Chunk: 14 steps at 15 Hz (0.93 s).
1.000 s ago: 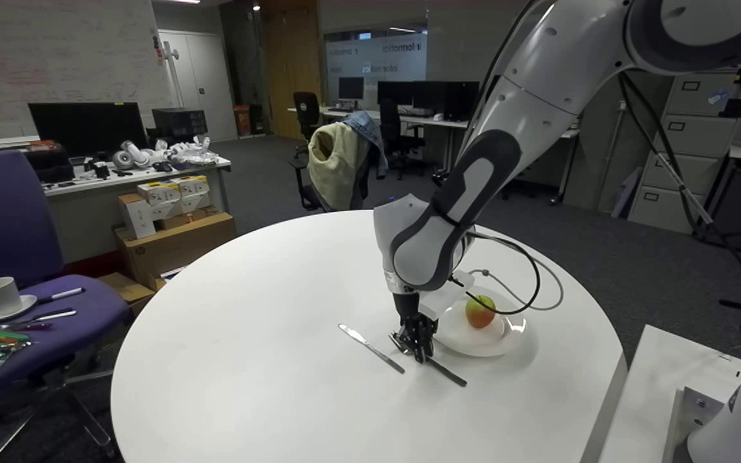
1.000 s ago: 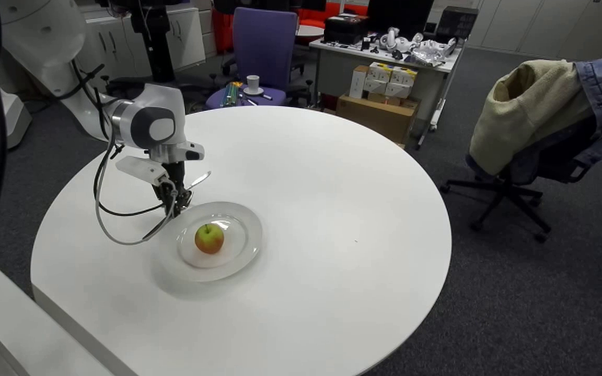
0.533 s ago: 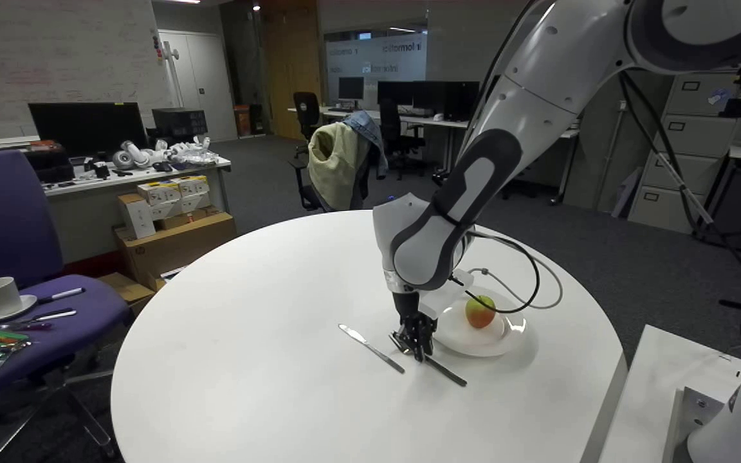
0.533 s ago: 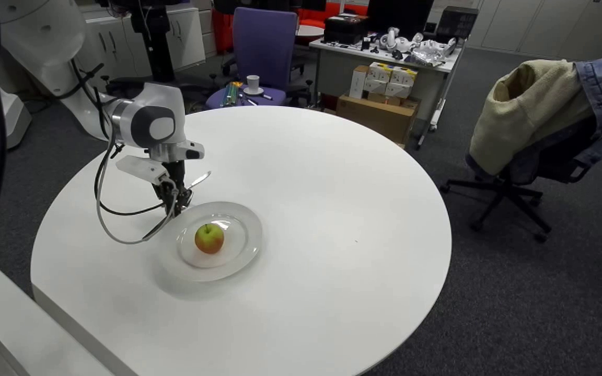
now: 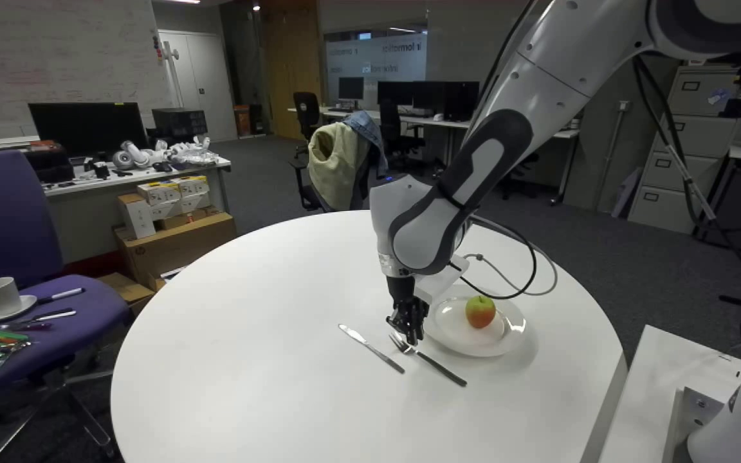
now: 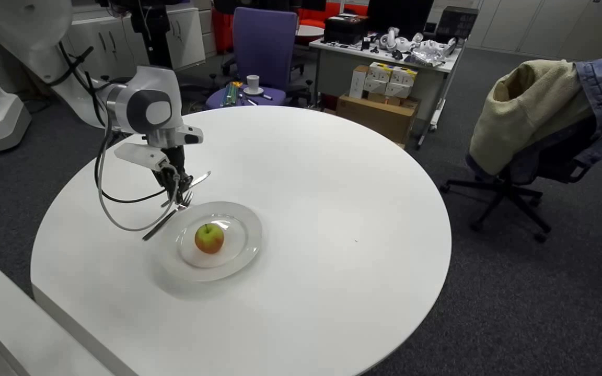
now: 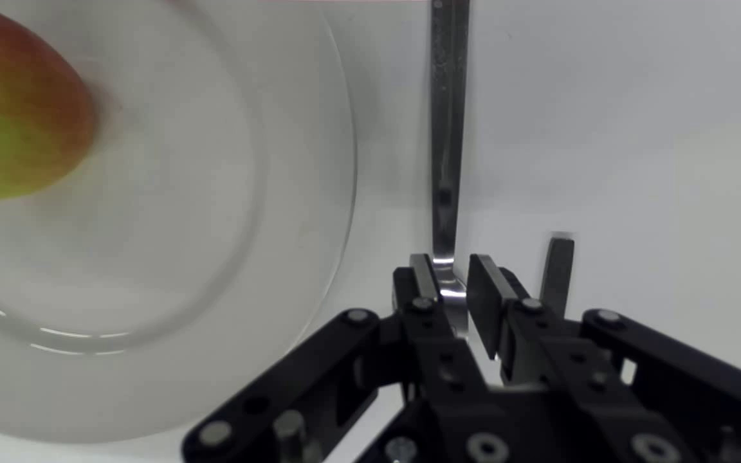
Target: Move the silver fork to the right.
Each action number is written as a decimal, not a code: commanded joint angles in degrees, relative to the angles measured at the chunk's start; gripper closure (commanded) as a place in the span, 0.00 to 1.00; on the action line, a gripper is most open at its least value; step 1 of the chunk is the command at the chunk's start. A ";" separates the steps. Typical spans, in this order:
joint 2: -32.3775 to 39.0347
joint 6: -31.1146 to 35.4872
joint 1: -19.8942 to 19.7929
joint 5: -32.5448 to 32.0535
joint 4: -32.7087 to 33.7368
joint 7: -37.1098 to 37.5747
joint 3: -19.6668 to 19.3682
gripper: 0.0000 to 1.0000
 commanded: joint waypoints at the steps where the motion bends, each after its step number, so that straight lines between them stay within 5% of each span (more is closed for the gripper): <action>1: -3.55 0.98 0.16 -1.50 -1.48 0.02 -0.12 0.77; 5: -4.85 1.21 0.37 -1.40 -0.89 0.09 0.35 0.89; 8: -7.39 1.06 1.08 -1.87 -1.48 0.49 0.75 0.85; 9: -8.55 0.99 1.42 -2.35 -1.84 0.83 0.82 0.78; 10: -9.99 0.71 1.62 -2.68 -2.21 1.01 1.04 0.60; 14: -15.41 0.04 2.63 -4.39 -3.43 2.44 1.71 0.33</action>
